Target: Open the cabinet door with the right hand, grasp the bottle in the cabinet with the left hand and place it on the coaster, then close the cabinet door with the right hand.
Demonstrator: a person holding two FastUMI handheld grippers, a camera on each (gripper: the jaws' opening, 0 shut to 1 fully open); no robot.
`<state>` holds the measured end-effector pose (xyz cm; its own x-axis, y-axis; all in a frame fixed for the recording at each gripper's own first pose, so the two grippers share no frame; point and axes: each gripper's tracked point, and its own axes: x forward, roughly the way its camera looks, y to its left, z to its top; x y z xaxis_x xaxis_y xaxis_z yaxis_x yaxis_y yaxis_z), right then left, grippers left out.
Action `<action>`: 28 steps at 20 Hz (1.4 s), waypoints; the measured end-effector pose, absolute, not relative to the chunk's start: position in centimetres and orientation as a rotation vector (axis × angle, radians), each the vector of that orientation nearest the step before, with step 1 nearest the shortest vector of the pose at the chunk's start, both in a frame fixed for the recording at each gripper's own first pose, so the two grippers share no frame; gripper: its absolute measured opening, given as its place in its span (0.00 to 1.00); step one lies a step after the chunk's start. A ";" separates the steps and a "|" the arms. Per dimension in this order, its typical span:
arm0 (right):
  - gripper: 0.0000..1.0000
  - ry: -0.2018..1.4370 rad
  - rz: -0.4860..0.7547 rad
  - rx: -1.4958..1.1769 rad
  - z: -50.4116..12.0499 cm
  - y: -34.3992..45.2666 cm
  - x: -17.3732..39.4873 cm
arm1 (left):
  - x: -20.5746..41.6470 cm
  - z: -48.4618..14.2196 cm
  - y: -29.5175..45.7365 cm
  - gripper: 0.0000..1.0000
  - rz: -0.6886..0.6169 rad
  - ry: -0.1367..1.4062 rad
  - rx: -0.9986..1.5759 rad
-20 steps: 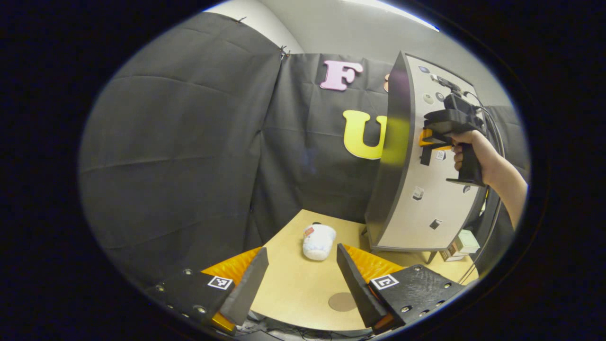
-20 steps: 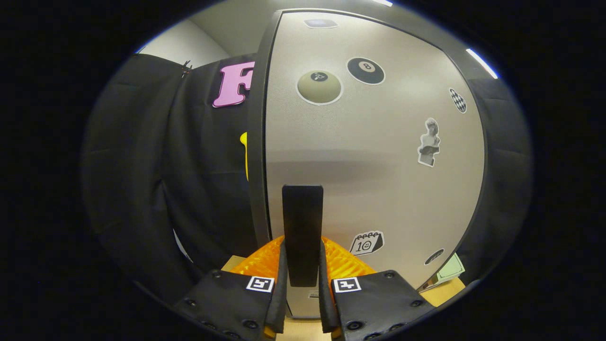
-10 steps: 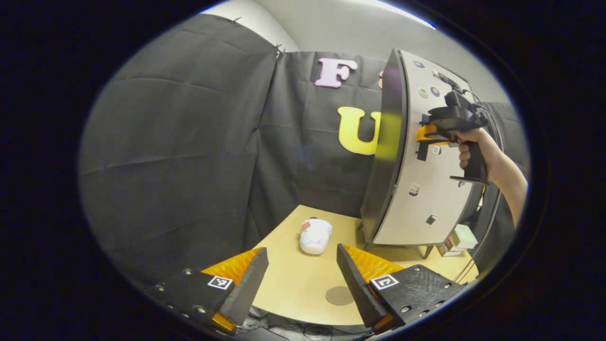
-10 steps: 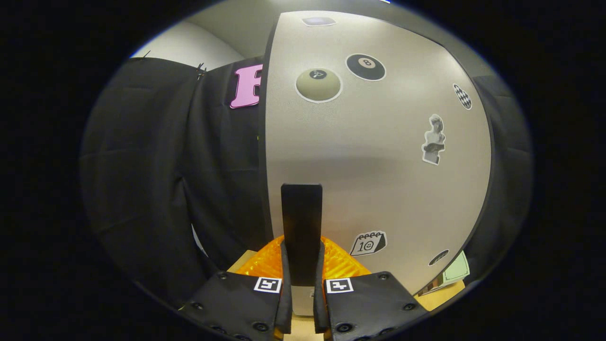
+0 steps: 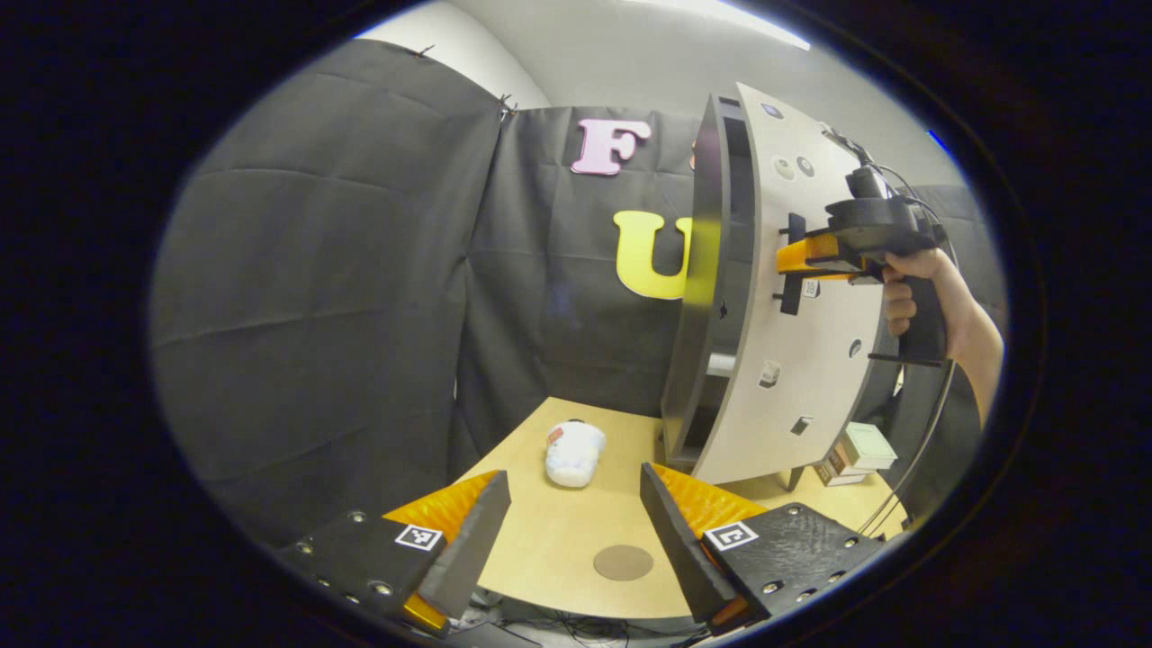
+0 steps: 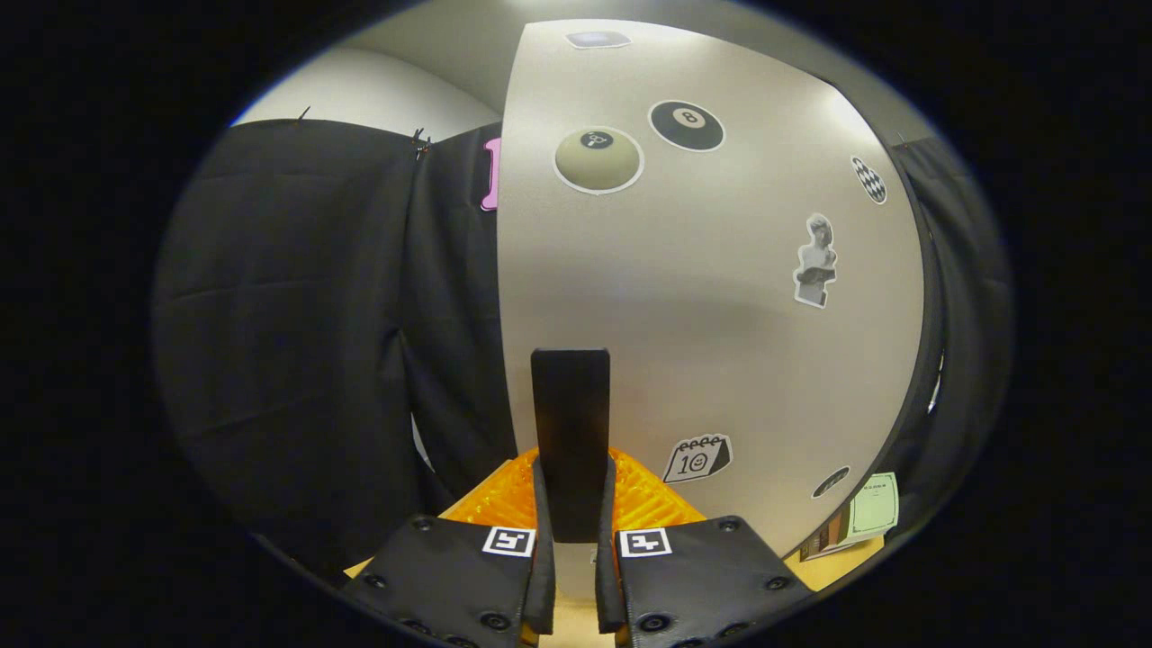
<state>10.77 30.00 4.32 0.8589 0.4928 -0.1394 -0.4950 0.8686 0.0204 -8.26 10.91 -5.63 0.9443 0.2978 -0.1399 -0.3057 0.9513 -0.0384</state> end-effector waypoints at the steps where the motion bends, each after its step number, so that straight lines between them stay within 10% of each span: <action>1: 0.20 0.143 0.534 -0.013 4.2 29.9 10.8 | -8.2 -5.5 10.6 0.88 0.306 0.134 -0.058; 15: 0.20 0.179 0.673 0.001 4.0 28.0 10.6 | -8.9 -4.5 6.0 0.88 0.258 0.127 -0.049; 28: 0.19 0.193 0.514 0.116 3.7 24.2 9.6 | -5.1 -4.2 -2.8 0.89 0.034 0.144 0.016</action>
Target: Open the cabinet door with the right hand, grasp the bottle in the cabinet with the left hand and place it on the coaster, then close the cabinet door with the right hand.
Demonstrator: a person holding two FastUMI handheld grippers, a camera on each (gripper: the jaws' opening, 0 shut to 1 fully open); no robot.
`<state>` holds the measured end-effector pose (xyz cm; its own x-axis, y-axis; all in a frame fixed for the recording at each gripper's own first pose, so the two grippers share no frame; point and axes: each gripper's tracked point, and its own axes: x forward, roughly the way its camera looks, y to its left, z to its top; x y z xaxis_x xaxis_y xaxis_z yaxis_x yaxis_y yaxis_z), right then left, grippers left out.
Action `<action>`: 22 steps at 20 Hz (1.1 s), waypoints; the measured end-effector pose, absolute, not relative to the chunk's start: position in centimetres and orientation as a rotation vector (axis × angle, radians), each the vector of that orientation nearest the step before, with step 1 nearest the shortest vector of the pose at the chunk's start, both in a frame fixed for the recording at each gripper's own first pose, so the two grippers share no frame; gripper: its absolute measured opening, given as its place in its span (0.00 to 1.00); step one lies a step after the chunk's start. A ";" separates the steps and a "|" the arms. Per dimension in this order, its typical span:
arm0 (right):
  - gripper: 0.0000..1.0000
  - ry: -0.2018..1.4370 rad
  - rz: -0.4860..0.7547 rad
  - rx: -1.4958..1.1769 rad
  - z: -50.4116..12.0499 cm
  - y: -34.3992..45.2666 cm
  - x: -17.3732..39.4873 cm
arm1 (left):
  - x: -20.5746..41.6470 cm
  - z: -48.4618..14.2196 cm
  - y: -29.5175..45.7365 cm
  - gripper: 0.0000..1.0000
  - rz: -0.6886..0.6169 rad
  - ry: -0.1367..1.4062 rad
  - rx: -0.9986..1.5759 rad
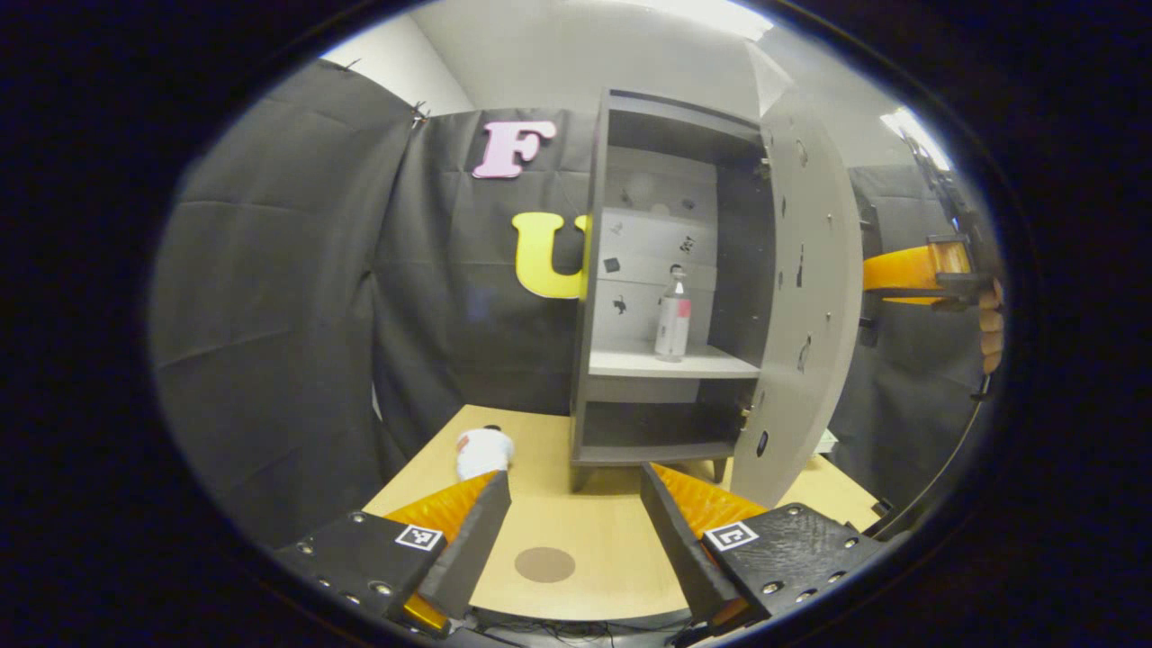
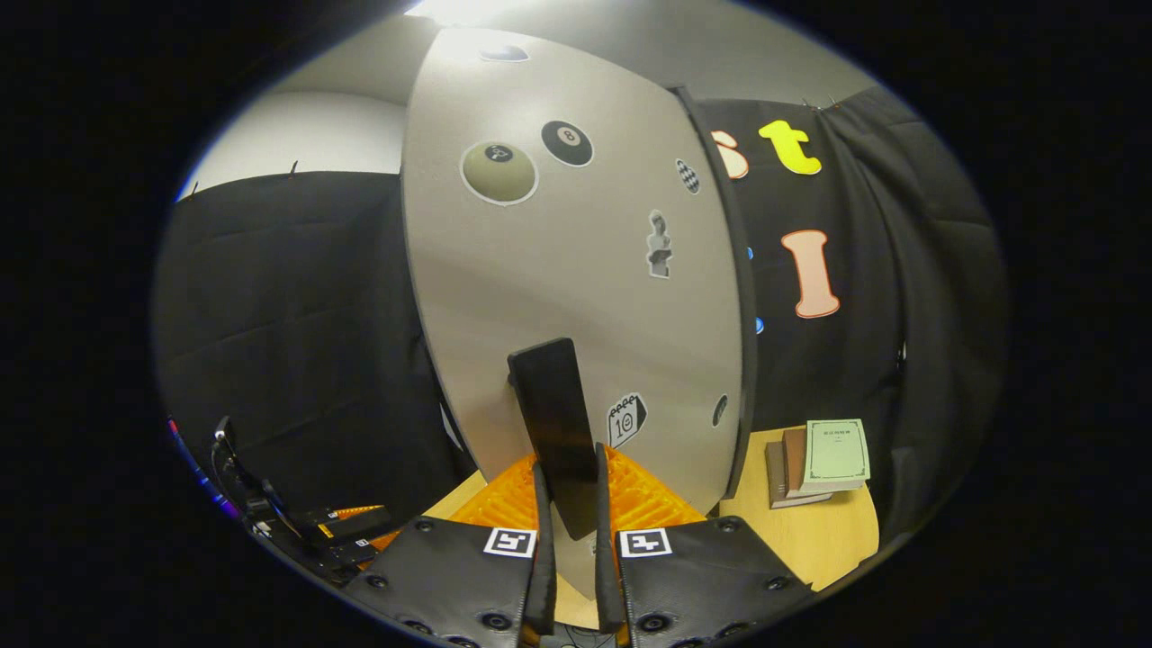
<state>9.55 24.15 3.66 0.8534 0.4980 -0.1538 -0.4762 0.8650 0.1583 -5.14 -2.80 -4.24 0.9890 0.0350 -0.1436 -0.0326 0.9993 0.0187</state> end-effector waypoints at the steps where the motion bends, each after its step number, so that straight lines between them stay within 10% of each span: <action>1: 0.18 0.190 0.495 0.124 3.6 23.9 9.5 | -4.8 -4.2 -3.6 0.89 0.013 0.144 0.021; 16: 0.12 0.143 0.150 0.206 4.7 17.6 8.8 | -0.9 -5.3 -11.6 0.88 -0.202 0.160 0.064; 22: 0.10 0.138 0.193 0.226 4.1 17.4 9.6 | 0.0 -5.5 -13.0 0.89 -0.241 0.168 0.078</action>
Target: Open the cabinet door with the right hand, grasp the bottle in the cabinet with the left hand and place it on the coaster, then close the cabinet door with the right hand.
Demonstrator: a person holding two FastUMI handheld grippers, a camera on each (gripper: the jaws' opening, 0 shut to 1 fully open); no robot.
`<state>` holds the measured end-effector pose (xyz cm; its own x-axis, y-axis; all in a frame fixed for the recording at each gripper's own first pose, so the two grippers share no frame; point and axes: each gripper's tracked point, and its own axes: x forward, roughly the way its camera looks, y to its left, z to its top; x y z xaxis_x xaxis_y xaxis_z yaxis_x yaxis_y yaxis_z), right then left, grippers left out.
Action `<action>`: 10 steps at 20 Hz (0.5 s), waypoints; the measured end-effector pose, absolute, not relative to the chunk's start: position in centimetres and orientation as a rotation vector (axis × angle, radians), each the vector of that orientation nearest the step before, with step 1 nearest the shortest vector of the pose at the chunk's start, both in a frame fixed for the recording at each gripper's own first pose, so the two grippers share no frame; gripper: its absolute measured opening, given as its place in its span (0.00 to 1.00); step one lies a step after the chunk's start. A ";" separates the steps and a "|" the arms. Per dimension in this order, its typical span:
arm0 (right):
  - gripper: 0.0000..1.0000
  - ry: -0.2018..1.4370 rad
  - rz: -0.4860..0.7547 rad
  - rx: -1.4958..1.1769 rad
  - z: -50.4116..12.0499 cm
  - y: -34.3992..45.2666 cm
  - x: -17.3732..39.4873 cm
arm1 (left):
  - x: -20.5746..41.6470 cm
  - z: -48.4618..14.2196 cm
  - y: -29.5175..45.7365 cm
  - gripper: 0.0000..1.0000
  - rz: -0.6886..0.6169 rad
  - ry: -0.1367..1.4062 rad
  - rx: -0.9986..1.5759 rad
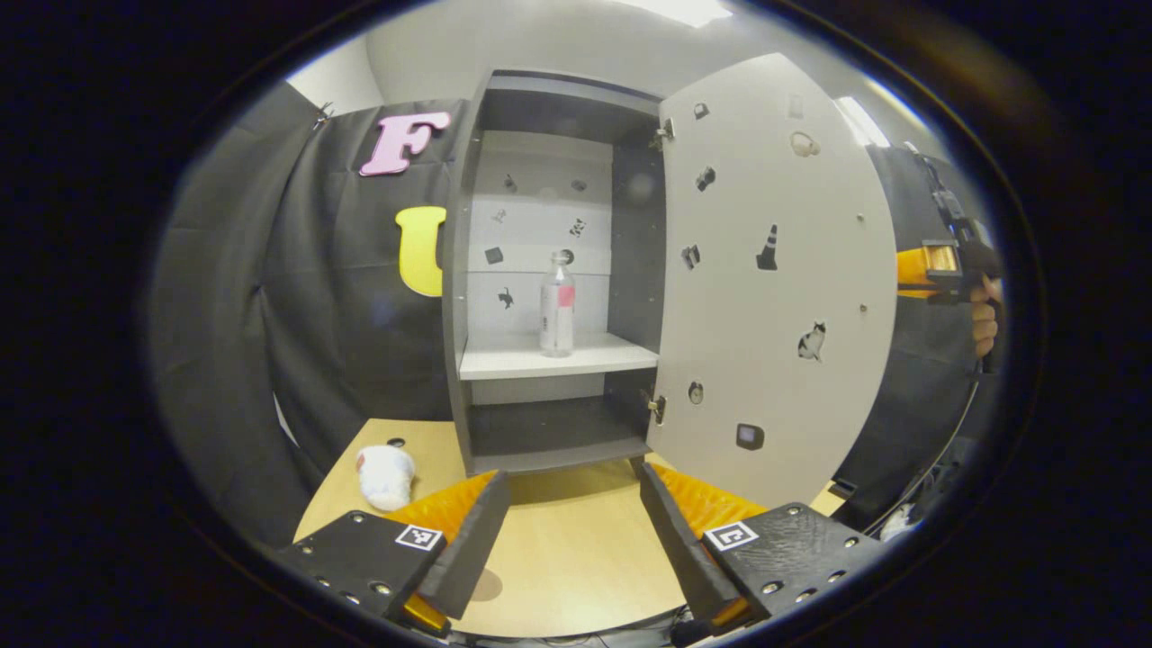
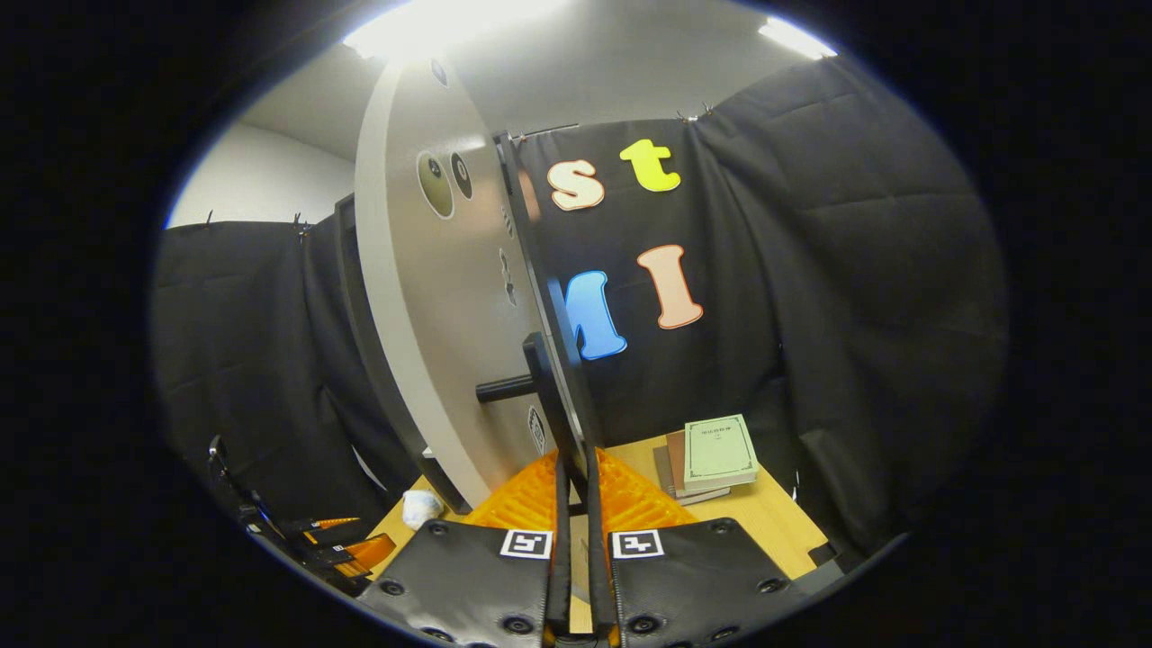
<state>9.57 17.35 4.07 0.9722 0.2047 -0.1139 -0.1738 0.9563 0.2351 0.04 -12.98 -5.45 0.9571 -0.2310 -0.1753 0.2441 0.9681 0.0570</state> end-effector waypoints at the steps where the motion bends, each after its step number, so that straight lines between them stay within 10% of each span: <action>1: 0.11 0.140 0.189 0.232 3.9 17.2 9.3 | 0.0 -5.4 -13.1 0.89 -0.246 0.167 0.074; 10: 0.05 0.116 0.026 0.210 3.6 11.9 6.0 | 2.2 -5.6 -12.6 0.89 -0.268 0.170 0.069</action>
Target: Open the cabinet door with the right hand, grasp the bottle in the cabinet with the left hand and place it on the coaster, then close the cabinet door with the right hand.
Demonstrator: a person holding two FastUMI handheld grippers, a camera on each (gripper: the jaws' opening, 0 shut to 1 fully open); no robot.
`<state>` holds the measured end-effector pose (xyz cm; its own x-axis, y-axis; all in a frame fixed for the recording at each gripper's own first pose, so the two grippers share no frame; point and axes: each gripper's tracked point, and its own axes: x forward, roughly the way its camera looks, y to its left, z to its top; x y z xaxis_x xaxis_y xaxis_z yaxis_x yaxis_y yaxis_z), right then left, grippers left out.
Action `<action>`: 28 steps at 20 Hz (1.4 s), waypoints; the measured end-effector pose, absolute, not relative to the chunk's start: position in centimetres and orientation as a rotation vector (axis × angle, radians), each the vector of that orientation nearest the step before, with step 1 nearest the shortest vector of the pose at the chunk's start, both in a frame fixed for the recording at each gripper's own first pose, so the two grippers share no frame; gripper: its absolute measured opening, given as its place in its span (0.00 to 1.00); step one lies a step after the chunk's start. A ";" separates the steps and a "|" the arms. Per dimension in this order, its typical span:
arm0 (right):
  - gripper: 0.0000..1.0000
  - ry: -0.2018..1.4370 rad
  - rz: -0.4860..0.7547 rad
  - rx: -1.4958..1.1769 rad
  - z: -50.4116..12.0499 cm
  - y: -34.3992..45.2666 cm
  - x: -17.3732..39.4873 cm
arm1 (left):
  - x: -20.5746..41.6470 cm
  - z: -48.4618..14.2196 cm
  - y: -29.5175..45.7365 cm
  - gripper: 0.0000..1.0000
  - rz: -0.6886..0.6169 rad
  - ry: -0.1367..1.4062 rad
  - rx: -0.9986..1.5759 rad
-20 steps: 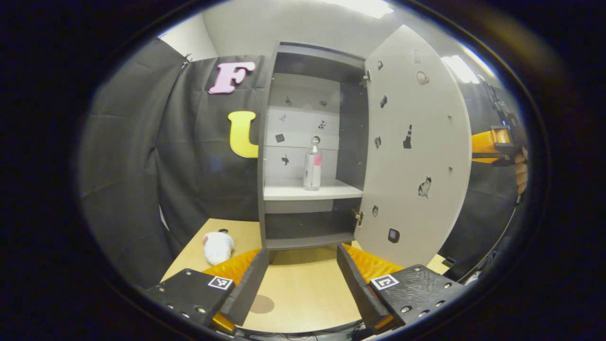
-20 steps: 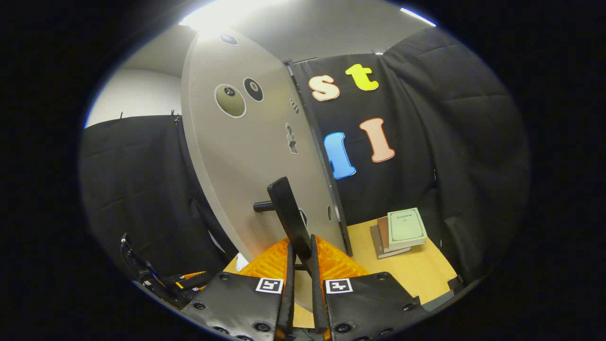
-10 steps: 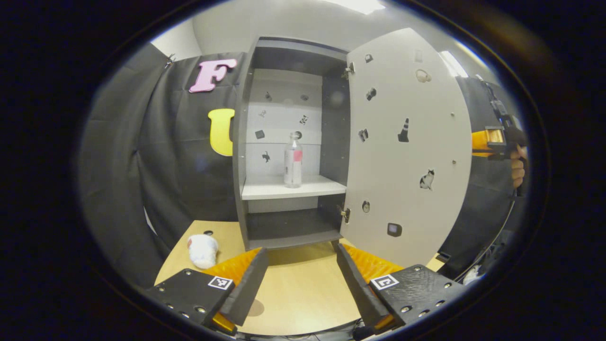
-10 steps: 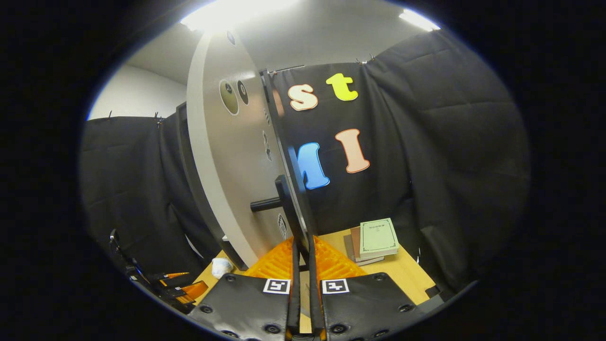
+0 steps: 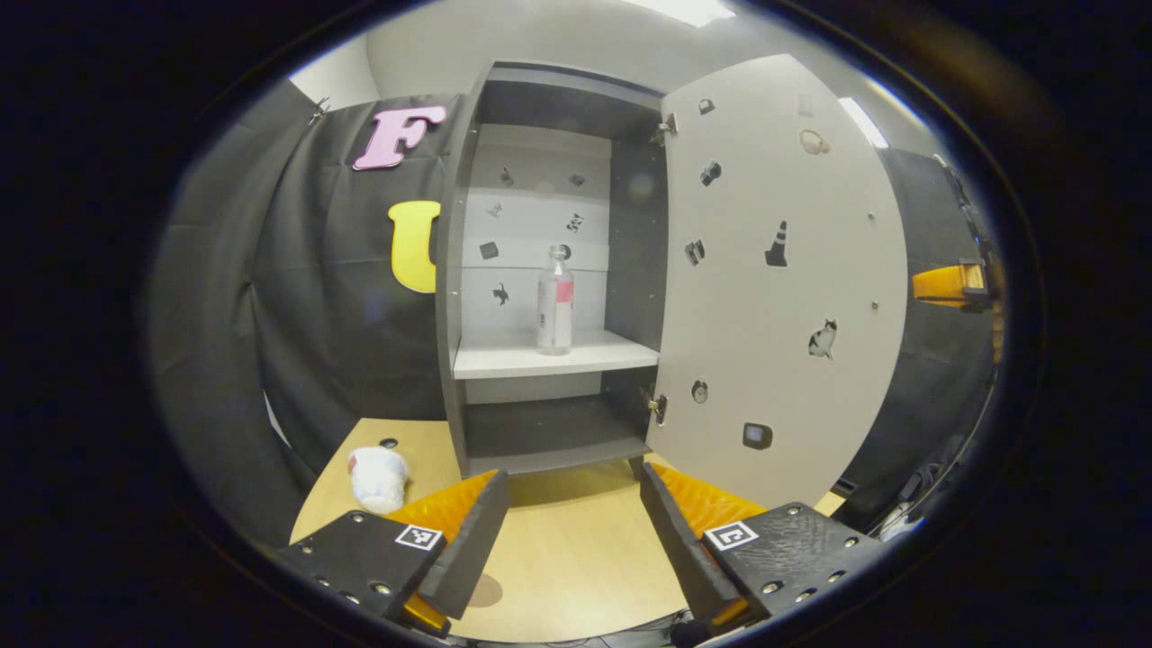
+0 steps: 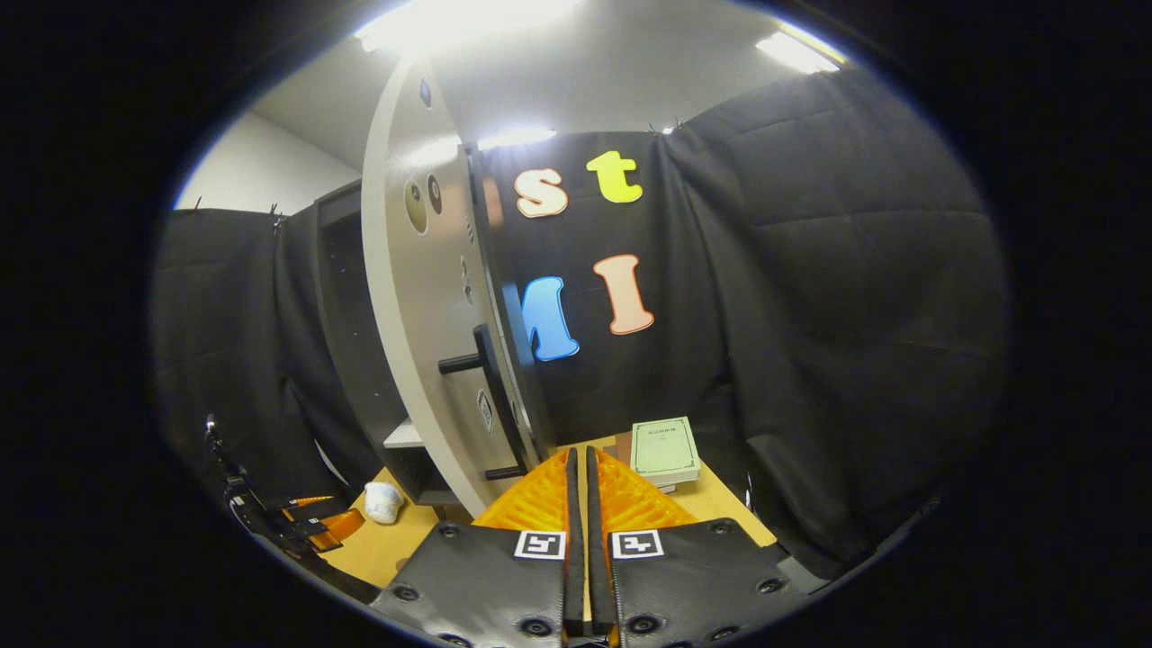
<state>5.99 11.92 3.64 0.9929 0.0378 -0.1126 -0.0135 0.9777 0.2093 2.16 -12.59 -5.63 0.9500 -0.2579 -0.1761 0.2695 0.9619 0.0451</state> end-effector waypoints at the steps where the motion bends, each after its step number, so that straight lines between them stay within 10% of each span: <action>1: 0.05 0.109 -0.007 0.214 3.6 10.8 6.2 | 2.4 -5.5 -12.7 0.89 -0.278 0.166 0.064; 8: 0.00 0.104 -0.082 0.223 3.8 7.5 7.6 | 3.7 -4.2 -12.2 0.89 -0.294 0.136 0.056; 13: 0.34 0.117 -0.013 0.171 4.6 9.1 9.6 | 6.5 -1.1 -10.4 0.88 -0.260 0.079 0.037; 17: 0.87 0.133 -0.071 0.085 4.4 7.8 12.0 | 9.7 1.6 -10.2 0.88 -0.242 0.034 0.025; 28: 0.99 0.113 -0.152 0.070 4.5 3.8 22.5 | 22.8 7.5 -13.2 0.89 -0.258 -0.033 0.059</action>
